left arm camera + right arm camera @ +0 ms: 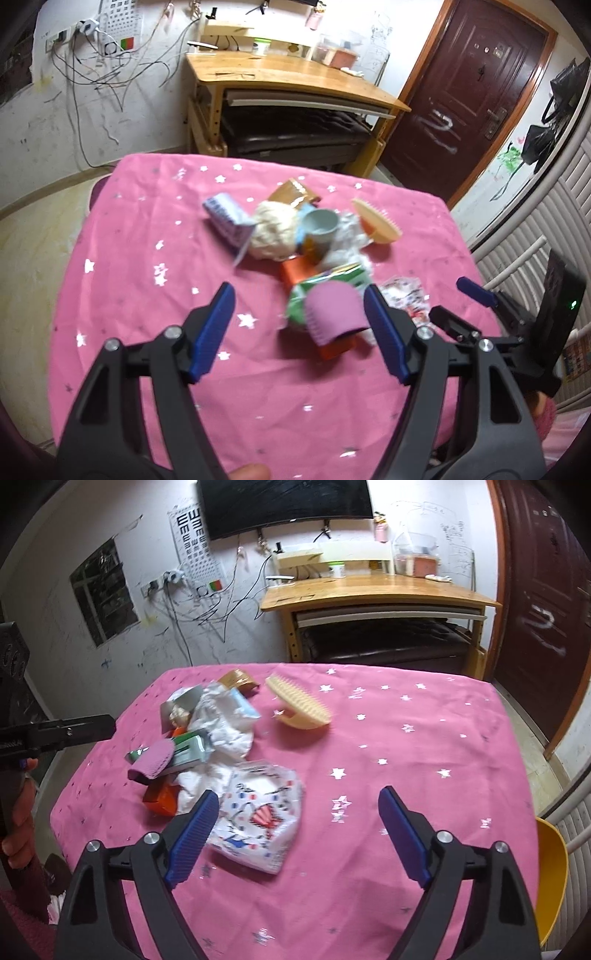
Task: Collect trash
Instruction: 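Return both grippers to the trash pile on the table, then grasp the Hello Kitty tissue pack with the right gripper while the left grasps the pink sponge, then carry both items to the yellow bin and open both grippers, then move both grippers back over the trash pile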
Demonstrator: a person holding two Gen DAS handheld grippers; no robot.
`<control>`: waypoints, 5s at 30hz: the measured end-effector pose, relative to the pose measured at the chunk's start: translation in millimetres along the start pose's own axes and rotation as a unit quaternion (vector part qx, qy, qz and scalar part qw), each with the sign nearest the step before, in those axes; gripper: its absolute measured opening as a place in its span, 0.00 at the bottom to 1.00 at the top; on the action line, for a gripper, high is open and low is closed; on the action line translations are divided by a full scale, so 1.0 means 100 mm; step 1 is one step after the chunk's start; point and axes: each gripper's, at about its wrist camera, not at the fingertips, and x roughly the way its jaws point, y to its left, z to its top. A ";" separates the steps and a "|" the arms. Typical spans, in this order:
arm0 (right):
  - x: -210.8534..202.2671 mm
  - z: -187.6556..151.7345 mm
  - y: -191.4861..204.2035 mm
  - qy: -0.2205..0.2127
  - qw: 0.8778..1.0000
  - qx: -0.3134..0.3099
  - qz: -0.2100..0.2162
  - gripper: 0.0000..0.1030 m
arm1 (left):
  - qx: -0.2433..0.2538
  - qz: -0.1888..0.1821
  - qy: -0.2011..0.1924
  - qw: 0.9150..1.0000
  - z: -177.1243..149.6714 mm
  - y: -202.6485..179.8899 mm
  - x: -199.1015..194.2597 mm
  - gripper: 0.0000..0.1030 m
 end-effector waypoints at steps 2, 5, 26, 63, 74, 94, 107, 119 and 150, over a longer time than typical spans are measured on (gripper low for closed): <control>0.05 0.00 0.06 0.010 1.000 -0.007 -0.001 0.81 | 0.008 0.006 0.000 1.000 -0.03 0.04 0.02 0.67; 0.15 -0.02 0.16 0.028 0.999 -0.018 -0.008 0.81 | 0.031 -0.005 -0.004 1.000 -0.08 -0.03 0.03 0.67; 0.39 -0.10 0.36 0.072 0.995 -0.073 -0.014 0.45 | 0.110 -0.016 -0.002 0.994 -0.17 -0.45 0.39 0.41; -0.92 -0.77 -2.01 -0.069 0.965 0.178 -0.183 0.39 | 0.254 -0.104 -0.019 0.962 0.10 -2.64 0.54 0.36; -0.75 -1.08 -2.43 -0.033 0.957 0.225 -0.178 0.41 | 0.263 -0.133 0.049 0.954 0.06 -3.52 1.17 0.36; -0.70 -1.21 -2.58 -0.011 0.954 0.239 -0.183 0.59 | 0.228 -0.135 0.099 0.959 0.01 -3.80 1.56 0.51; -0.68 -1.10 -2.36 -0.018 0.963 0.197 -0.183 0.72 | 0.200 -0.128 0.046 0.970 0.01 -3.14 1.12 0.74; -0.69 -0.86 -1.92 -0.044 0.969 0.145 -0.193 0.72 | 0.178 -0.046 -0.025 0.983 0.00 -2.18 0.70 0.87; -0.17 -0.05 -0.06 -0.043 0.998 -0.016 -0.044 0.80 | 0.027 0.054 -0.070 0.996 0.13 -0.16 0.07 0.90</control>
